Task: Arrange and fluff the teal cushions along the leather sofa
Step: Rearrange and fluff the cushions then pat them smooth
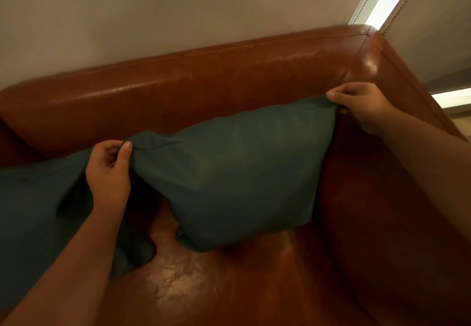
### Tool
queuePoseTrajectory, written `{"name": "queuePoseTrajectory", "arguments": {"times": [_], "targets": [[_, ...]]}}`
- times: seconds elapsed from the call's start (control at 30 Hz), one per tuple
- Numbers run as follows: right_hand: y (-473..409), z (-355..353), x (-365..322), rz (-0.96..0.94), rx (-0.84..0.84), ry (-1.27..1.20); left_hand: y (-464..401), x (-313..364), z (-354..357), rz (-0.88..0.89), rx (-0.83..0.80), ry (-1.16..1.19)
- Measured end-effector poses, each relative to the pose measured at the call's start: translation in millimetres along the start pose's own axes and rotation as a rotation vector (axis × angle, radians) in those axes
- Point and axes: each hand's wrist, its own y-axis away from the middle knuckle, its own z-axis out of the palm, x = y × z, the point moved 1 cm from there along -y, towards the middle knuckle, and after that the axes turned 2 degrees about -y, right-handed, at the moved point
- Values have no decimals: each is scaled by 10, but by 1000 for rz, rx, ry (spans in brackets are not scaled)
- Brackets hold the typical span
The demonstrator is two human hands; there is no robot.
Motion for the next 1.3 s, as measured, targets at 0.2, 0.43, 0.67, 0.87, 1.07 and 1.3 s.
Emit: {"name": "queuePoseTrajectory", "arguments": {"times": [0.2, 0.43, 0.67, 0.87, 1.07, 1.3], "targets": [[41, 55, -66, 114, 6, -113, -127, 85, -84, 21, -17, -117], [9, -39, -186, 54, -162, 251, -386, 287, -368, 366, -550, -610], [85, -5, -260, -179, -275, 514, -508, 175, -424, 780, -467, -791], [39, -142, -308, -63, -318, 430, -390, 78, -386, 649, -307, -714], [4, -190, -429, -31, -396, 657, -343, 65, -359, 589, -299, -658], [-26, -144, -335, -320, -257, 858, -357, 178, -270, 640, -219, -651]]}}
